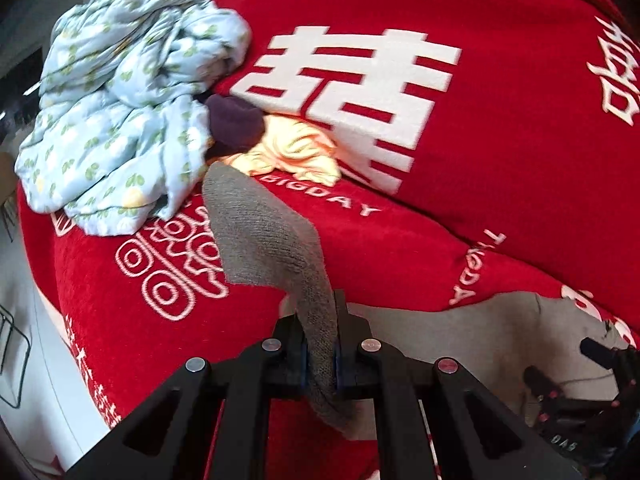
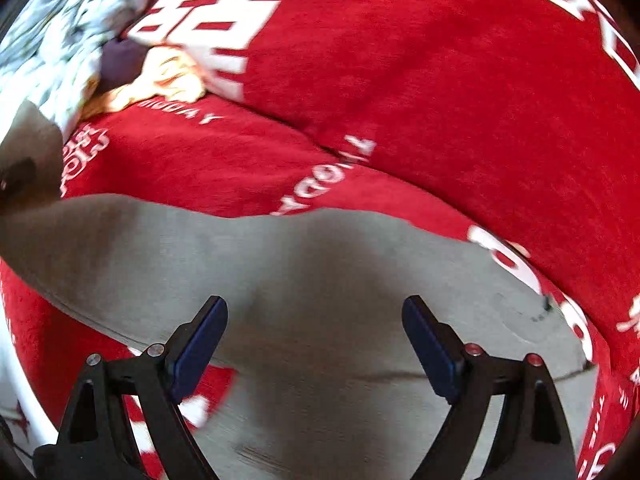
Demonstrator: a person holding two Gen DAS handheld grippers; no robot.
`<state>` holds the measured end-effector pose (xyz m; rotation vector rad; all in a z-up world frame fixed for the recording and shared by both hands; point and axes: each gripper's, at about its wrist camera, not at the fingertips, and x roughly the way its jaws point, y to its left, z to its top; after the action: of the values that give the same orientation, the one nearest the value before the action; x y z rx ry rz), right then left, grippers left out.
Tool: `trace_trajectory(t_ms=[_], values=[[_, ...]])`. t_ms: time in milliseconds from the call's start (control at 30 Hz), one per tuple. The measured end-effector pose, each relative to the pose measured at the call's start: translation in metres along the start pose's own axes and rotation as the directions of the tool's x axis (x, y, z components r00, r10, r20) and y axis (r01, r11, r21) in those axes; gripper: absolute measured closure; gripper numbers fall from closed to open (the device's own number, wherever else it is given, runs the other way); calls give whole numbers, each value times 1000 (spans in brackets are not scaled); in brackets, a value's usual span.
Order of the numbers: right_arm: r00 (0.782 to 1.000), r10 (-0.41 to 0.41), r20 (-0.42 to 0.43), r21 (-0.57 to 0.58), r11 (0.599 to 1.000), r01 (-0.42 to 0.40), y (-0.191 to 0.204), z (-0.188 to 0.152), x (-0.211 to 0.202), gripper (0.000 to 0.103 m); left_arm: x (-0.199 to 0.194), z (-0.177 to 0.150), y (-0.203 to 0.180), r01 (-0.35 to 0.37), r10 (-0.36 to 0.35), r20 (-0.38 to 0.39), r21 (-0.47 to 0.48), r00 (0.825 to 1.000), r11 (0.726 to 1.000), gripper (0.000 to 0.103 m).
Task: Fold small clothes
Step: 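Grasp the other sleeve cuff with the left tool, then carry the held sleeve across the sweater body with the left tool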
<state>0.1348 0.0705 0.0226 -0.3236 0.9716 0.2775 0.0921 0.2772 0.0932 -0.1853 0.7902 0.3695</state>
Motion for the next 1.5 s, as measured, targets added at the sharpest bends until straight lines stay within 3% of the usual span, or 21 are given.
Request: trace_trajectory(t_ms=[567,1000,1500], values=[[999,-6,38,43,999,4,-68,-39,-30,12,-27,-20,-110,45,-43,-19,148,999,988,93],[1000,-8,27,179,984,3,-149,-92,-36,12,-45,-43,-188,51,-46,-28,220,999,974,93],[996,-69,52,193,979,58,-198,-135,-58,12,-66,-63,-262,79,-70,-40,303,997,950,93]])
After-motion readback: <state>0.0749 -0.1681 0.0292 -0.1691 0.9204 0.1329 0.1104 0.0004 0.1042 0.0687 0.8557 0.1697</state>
